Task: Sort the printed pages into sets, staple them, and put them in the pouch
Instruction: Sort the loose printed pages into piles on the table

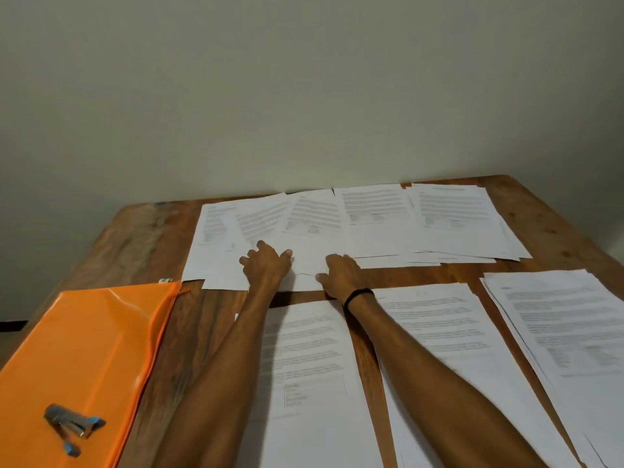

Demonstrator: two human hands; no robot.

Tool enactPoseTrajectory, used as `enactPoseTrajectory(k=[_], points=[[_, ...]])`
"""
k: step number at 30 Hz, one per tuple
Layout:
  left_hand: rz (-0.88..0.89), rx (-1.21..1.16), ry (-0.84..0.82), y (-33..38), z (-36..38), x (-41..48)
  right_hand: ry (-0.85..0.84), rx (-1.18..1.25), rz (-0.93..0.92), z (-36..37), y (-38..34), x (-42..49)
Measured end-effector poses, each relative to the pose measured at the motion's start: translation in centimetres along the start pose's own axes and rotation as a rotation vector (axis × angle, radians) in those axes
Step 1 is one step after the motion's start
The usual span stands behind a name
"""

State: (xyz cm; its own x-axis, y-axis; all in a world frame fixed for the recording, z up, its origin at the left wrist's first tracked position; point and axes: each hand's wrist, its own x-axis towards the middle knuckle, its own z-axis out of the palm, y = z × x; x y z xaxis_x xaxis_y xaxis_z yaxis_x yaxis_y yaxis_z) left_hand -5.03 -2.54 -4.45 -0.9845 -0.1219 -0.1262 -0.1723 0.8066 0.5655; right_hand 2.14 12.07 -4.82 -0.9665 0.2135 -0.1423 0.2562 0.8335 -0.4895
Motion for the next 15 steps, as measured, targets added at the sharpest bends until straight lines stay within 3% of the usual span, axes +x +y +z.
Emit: enactPoseTrajectory(k=[10, 15], points=[[-0.052, -0.175, -0.05, 0.1, -0.1, 3.9, 0.02, 0.1, -0.002, 1.2, 1.4, 1.2], [0.028, -0.335, 0.02, -0.3, -0.6, 2.7, 0.046, 0.118, -0.01, 1.3, 1.3, 0.7]])
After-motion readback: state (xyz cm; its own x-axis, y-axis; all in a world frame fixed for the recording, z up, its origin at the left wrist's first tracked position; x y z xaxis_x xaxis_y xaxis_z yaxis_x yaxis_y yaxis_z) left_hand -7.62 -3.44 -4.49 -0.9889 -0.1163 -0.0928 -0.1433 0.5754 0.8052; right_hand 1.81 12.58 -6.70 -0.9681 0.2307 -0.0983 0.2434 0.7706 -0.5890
